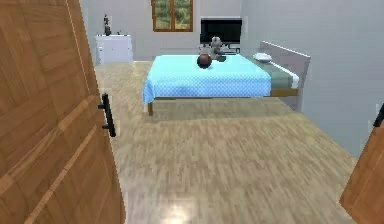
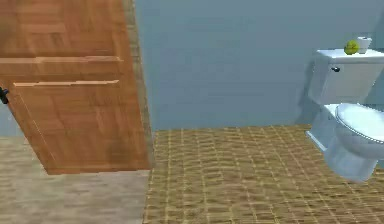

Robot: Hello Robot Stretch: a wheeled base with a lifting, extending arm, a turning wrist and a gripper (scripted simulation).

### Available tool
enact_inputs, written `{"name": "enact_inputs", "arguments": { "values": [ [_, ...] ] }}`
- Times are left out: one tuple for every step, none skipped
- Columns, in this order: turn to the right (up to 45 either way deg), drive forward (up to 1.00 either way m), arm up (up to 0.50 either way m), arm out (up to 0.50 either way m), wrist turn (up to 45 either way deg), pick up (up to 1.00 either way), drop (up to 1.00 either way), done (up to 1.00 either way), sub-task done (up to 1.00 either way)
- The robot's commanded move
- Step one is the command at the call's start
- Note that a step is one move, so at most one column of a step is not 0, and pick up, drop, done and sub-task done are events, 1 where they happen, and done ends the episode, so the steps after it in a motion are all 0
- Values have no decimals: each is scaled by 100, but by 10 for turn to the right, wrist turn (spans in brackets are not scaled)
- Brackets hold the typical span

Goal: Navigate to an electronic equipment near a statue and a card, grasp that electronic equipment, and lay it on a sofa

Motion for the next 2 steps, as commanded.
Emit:
{"name": "enact_inputs", "arguments": {
  "values": [
    [0,100,0,0,0,0,0,0,0],
    [-90,0,0,0,0,0,0,0,0]
  ]
}}
